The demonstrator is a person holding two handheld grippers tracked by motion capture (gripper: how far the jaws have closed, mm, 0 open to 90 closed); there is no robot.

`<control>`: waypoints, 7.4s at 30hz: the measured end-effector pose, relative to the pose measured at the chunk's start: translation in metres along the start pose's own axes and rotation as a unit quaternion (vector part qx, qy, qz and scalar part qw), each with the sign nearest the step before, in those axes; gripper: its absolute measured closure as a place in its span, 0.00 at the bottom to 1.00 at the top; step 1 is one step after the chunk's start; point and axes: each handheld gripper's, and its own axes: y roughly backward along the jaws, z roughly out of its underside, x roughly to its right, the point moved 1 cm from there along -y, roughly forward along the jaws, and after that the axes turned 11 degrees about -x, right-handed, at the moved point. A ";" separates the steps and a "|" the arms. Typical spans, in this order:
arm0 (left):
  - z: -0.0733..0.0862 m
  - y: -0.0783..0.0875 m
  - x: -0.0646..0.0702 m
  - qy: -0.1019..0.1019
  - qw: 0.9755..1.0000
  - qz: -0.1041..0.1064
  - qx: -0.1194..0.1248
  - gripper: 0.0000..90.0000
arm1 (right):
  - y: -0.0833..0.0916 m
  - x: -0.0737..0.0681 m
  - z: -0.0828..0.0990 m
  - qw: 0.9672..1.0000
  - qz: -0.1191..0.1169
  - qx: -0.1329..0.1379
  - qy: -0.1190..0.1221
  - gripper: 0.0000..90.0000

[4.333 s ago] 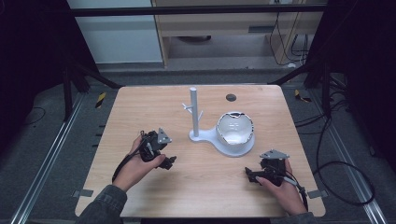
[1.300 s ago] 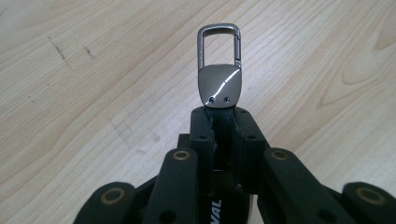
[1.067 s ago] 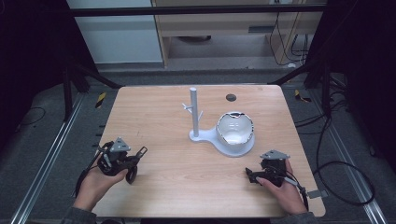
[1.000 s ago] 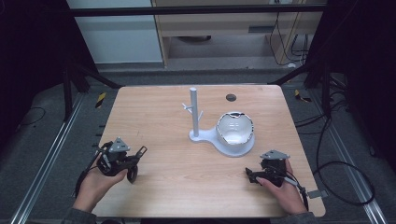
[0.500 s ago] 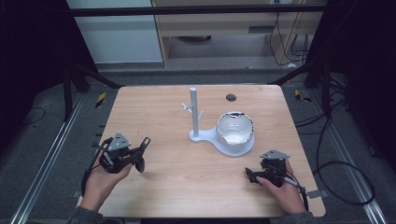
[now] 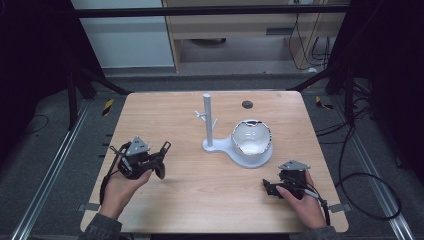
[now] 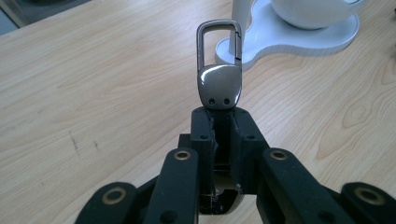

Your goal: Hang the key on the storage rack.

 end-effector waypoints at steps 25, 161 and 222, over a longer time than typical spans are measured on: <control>-0.047 -0.011 0.018 -0.005 0.998 0.009 0.058 0.90 | 0.000 0.001 0.000 1.000 0.003 0.000 -0.001 0.00; -0.097 -0.086 0.036 0.029 0.991 0.005 0.130 0.89 | -0.002 -0.002 -0.003 1.000 0.011 -0.001 -0.018 0.00; -0.062 -0.030 0.048 -0.041 0.993 0.011 0.106 0.14 | 0.001 -0.004 0.001 1.000 0.013 -0.001 -0.013 0.00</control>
